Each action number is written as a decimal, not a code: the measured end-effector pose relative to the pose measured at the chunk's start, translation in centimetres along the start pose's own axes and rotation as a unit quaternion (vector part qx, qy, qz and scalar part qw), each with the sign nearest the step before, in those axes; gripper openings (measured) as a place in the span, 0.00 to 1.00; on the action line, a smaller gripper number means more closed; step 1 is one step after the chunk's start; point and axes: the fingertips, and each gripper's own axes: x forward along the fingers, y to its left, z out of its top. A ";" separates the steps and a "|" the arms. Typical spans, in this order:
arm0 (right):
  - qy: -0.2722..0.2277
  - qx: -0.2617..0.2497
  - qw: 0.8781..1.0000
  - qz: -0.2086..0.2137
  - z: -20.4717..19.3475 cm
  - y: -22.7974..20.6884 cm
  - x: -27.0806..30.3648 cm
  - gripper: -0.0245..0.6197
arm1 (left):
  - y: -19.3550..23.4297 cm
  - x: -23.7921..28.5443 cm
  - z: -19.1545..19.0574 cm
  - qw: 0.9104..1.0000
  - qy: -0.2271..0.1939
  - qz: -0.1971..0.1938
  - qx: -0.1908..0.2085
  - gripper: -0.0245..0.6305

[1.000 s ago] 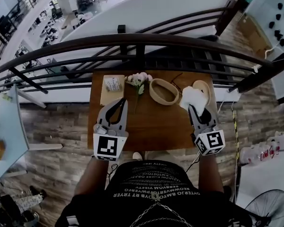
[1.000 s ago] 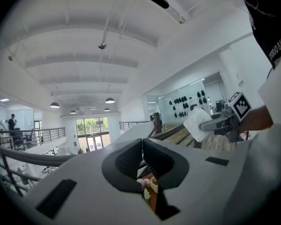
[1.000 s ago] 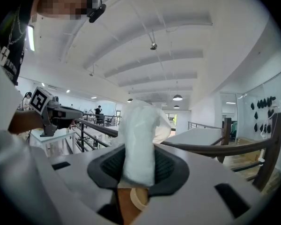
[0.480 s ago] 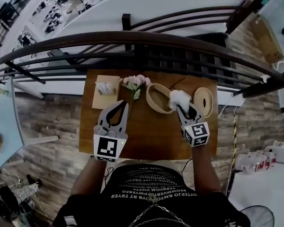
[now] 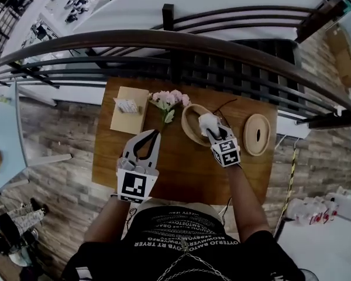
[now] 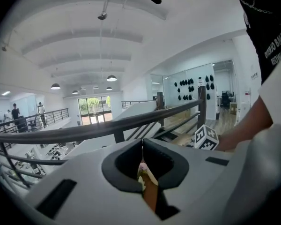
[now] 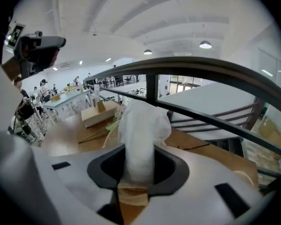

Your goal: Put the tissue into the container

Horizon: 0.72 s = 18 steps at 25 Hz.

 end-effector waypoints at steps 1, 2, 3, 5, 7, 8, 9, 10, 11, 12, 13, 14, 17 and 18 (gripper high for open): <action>0.014 -0.008 1.000 0.004 -0.5 0.1 0.9 0.23 | -0.3 0.1 -0.3 1.000 0.005 -0.001 0.000 0.08; 0.028 -0.018 0.999 0.008 -0.9 0.2 1.8 0.23 | -0.6 0.2 -0.5 1.000 0.008 -0.003 0.000 0.08; 0.043 -0.026 0.999 0.013 -1.3 0.4 2.5 0.23 | -0.8 0.2 -0.7 1.000 0.011 -0.003 0.000 0.08; 0.076 -0.038 0.996 0.024 -2.1 1.0 3.7 0.23 | -1.0 0.2 -1.0 1.000 0.015 -0.003 0.001 0.08; 0.109 -0.058 0.992 0.032 -2.7 1.4 4.6 0.23 | -1.1 0.0 -1.1 1.000 0.017 -0.001 0.001 0.08; 0.127 -0.071 0.989 0.037 -2.9 1.6 5.0 0.23 | -1.0 -0.1 -1.1 1.000 0.017 0.001 0.001 0.08; 0.146 -0.085 0.985 0.043 -3.2 1.9 5.5 0.24 | -1.0 -0.2 -1.0 1.000 0.016 0.003 0.000 0.08; 0.162 -0.099 0.981 0.049 -3.5 2.2 5.9 0.24 | -1.0 -0.3 -0.9 1.000 0.014 0.005 0.000 0.08; 0.175 -0.110 0.977 0.052 -3.8 2.4 6.2 0.24 | -1.0 -0.4 -0.7 1.000 0.013 0.006 0.000 0.08; 0.182 -0.116 0.975 0.053 -3.9 2.5 6.4 0.26 | -1.0 -0.6 -0.5 1.000 0.010 0.007 0.000 0.08; 0.182 -0.117 0.975 0.053 -3.9 2.5 6.4 0.27 | -1.0 -0.9 -0.2 1.000 0.007 0.008 0.002 0.08; 0.177 -0.116 0.976 0.052 -3.8 2.6 6.2 0.32 | -1.0 -1.3 0.1 1.000 0.003 0.008 0.004 0.08; 0.150 -0.117 0.981 0.037 -3.1 2.5 4.4 0.51 | -0.8 -2.9 0.7 1.000 -0.005 0.013 0.011 0.08; 0.141 -0.119 0.982 0.027 -2.7 2.5 3.4 0.53 | -0.6 -3.5 0.8 1.000 -0.007 0.016 0.012 0.08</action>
